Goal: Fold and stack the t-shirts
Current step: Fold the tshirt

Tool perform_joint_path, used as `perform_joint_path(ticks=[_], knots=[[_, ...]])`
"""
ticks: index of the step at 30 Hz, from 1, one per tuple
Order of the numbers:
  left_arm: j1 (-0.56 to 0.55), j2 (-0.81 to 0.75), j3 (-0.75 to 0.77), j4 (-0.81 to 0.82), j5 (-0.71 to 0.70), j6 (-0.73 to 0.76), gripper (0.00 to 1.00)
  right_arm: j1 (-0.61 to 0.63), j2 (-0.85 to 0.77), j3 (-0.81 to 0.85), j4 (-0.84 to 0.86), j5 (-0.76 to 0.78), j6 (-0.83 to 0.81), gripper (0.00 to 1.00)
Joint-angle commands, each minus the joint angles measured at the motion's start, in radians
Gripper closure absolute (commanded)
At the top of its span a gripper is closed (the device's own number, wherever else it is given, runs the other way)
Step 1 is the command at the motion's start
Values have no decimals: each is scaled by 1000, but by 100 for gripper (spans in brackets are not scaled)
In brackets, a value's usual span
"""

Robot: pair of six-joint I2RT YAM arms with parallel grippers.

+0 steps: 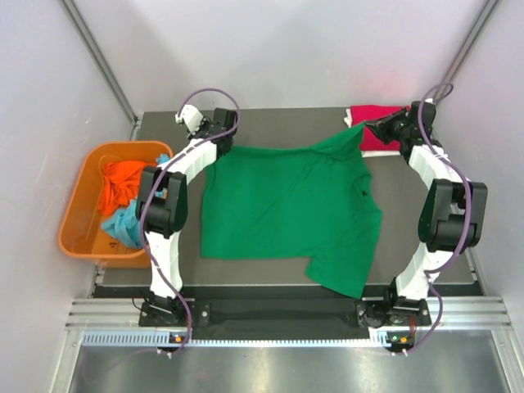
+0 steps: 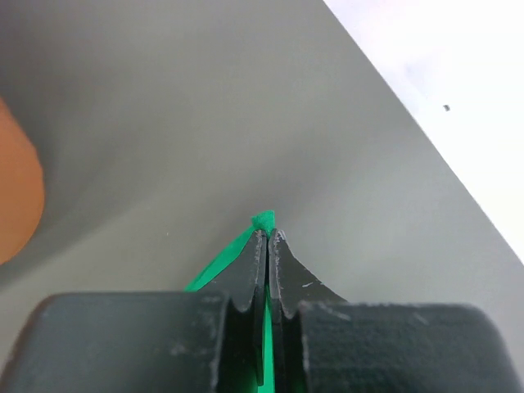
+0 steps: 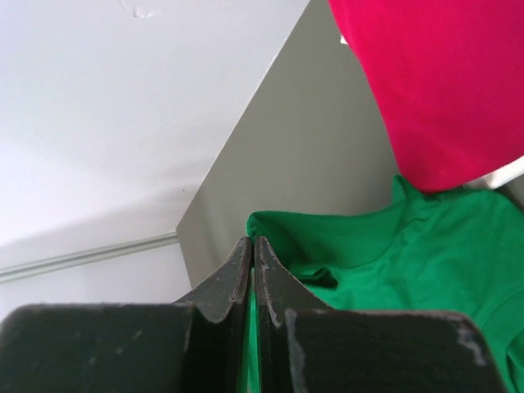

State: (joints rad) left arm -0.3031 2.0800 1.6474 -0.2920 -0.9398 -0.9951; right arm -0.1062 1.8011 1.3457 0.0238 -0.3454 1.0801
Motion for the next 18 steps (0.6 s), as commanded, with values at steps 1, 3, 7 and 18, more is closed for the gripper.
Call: perform_joint_path(ticks=[1, 3, 7, 18], knots=[[15, 26, 38, 109, -10, 85, 100, 10, 26, 58, 79, -3, -22, 100], [24, 41, 35, 151, 5, 119, 100, 13, 40, 56, 91, 0, -20, 100], [42, 61, 22, 234, 79, 165, 100, 19, 56, 52, 133, 6, -17, 100], [82, 126, 45, 324, 173, 242, 100, 33, 96, 56, 163, 37, -20, 100]])
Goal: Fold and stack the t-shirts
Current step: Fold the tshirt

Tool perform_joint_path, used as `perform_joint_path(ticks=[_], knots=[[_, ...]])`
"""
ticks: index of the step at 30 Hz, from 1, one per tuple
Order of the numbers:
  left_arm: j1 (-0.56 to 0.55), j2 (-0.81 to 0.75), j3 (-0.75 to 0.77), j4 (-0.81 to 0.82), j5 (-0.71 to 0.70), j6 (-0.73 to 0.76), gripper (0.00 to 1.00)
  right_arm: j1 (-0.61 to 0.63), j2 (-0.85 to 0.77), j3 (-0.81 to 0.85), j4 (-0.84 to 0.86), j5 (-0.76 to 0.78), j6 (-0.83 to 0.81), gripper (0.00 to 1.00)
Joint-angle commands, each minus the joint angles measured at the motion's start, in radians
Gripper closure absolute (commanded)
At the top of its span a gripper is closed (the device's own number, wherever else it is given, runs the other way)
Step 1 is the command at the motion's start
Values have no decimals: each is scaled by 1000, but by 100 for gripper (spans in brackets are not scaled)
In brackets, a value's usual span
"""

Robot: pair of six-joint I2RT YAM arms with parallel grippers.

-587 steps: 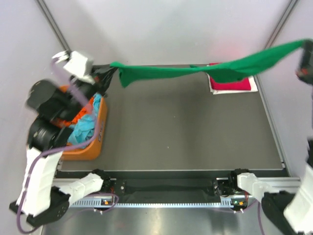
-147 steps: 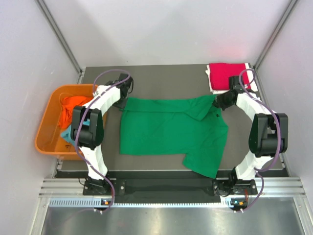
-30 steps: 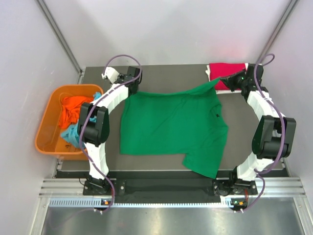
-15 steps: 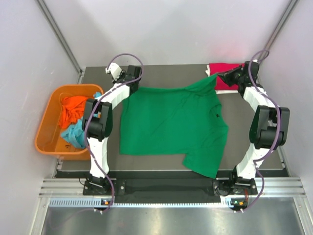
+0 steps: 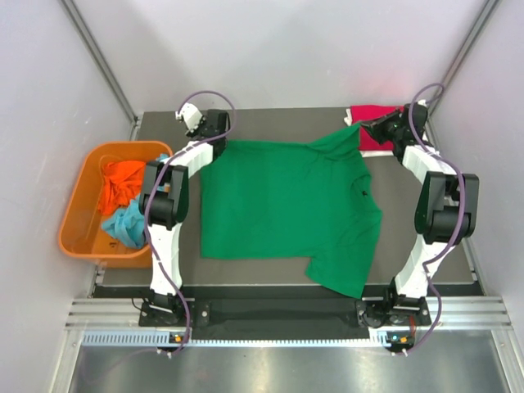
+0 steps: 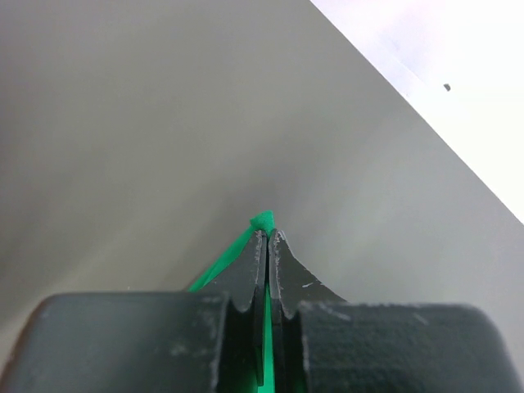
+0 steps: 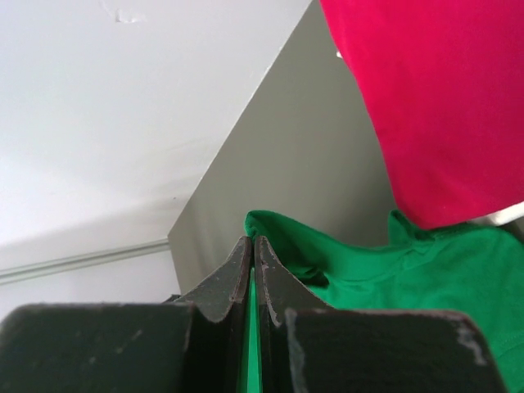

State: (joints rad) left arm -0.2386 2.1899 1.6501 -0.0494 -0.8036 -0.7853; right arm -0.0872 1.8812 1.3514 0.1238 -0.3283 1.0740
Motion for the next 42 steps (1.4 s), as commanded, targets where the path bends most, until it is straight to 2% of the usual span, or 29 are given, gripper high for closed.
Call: perform_joint_path(ticks=[1, 8, 21, 36, 42], knots=[[22, 19, 42, 80, 50, 32, 100, 14, 21, 52, 63, 21, -14, 100], [32, 42, 69, 54, 122, 46, 100, 21, 38, 61, 31, 37, -19, 100], [70, -19, 160, -332, 296, 12, 100, 21, -56, 84, -202, 87, -101, 100], [67, -193, 34, -536, 446, 64, 100, -34, -249, -69, -438, 87, -230, 100], [16, -254, -44, -613, 434, 57, 100, -52, -323, -138, -538, 98, -292, 100]])
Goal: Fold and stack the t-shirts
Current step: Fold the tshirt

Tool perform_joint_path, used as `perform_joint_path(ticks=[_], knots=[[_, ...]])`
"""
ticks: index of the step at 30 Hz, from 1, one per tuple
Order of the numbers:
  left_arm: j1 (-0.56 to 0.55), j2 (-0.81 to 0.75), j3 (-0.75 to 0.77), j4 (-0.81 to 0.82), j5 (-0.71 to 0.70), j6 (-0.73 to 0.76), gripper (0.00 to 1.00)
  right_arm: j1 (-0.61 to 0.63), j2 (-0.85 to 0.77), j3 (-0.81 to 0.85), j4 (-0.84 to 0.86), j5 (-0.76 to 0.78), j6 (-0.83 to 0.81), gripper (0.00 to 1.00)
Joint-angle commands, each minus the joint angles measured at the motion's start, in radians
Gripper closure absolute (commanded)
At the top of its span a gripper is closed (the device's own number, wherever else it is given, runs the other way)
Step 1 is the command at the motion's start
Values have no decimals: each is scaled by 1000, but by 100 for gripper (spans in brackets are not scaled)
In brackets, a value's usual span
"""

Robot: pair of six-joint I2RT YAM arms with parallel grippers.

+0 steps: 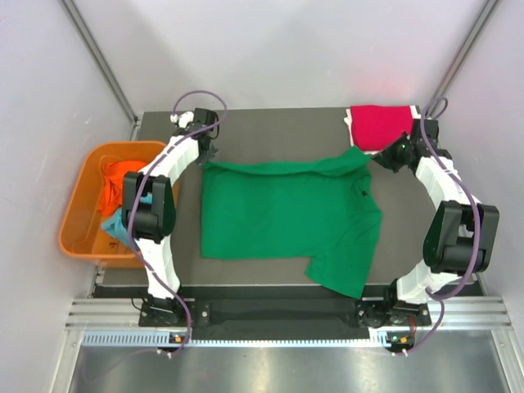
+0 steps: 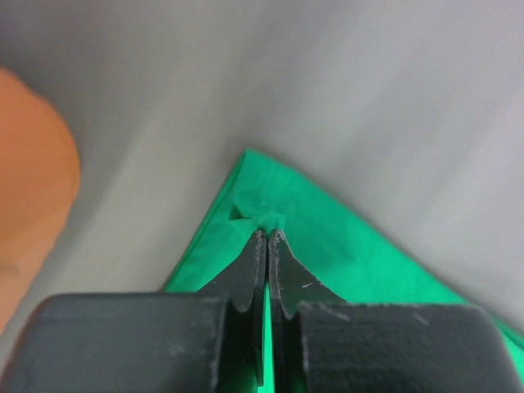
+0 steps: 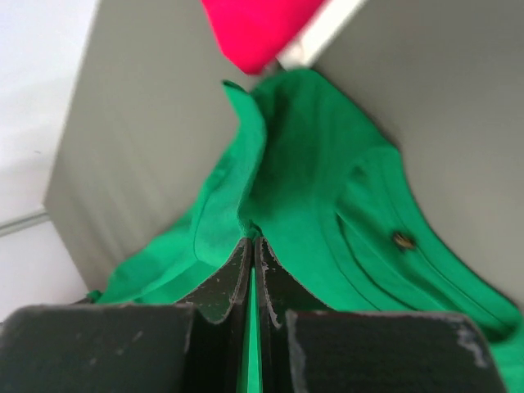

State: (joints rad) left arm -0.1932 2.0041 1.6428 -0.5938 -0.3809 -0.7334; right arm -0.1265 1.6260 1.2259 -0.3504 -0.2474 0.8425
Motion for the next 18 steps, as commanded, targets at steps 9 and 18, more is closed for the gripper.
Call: perform_joint_path(ticks=[9, 18], knots=[[-55, -159, -193, -98, -42, -8, 100, -42, -120, -143, -139, 50, -135, 100], [-63, -143, -198, -126, -118, 26, 100, -70, -140, -160, -171, 42, -166, 100]])
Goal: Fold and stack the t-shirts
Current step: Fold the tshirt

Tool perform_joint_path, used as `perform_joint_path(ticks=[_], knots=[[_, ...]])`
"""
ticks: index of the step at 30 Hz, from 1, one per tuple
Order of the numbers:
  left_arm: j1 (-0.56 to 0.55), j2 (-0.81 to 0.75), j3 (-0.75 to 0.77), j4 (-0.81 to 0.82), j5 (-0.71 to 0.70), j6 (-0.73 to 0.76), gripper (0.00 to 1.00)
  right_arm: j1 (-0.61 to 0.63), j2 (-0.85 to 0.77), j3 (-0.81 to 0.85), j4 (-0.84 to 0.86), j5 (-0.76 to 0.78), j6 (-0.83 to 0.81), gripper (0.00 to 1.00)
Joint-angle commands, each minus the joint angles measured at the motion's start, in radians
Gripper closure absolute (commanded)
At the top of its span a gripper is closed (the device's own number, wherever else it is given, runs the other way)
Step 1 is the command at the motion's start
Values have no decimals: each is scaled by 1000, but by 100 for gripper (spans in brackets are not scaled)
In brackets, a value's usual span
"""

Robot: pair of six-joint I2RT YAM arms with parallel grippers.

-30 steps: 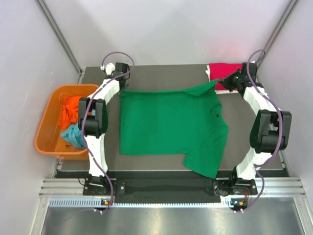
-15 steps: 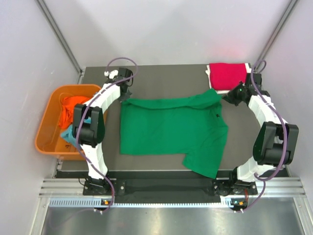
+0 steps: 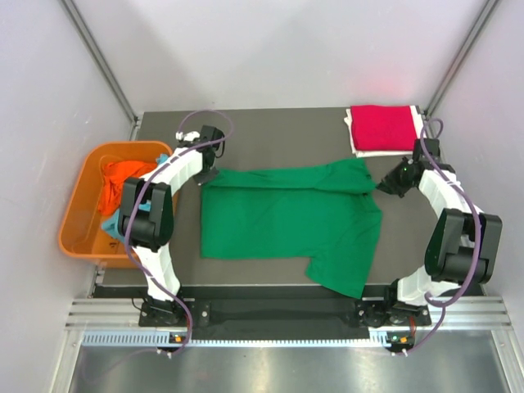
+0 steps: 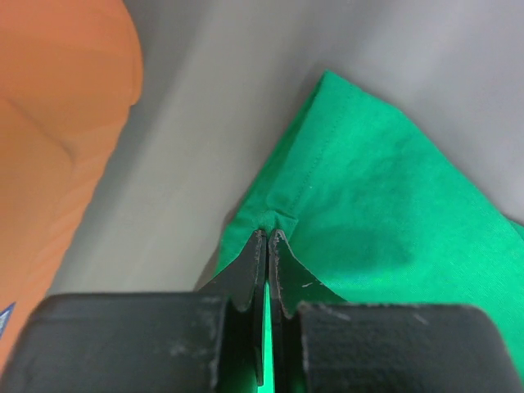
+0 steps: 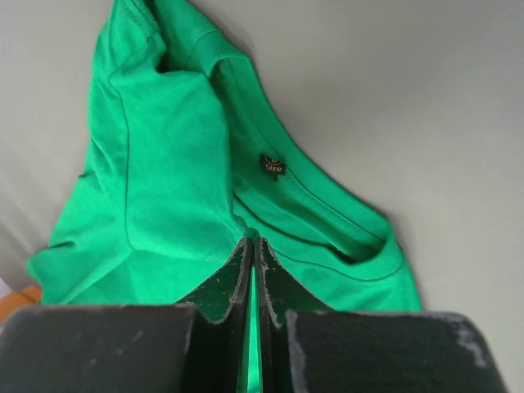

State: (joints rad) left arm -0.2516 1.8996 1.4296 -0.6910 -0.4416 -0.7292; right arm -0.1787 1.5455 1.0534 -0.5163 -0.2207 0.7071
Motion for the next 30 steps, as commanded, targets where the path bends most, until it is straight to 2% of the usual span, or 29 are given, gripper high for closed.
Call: perform_joint_path(ticks=[1, 12, 17, 30], knots=[[-5, -31, 18, -30, -63, 25, 100, -24, -64, 17, -11, 17, -35, 100], [-20, -37, -24, -38, -59, 42, 100, -31, -94, -99, 4, 30, -70, 100], [-55, -42, -20, -61, -72, 45, 100, -33, -64, -107, -10, 52, -77, 100], [-61, -16, -43, -111, -152, 40, 100, -41, -82, -127, -51, 57, -90, 100]])
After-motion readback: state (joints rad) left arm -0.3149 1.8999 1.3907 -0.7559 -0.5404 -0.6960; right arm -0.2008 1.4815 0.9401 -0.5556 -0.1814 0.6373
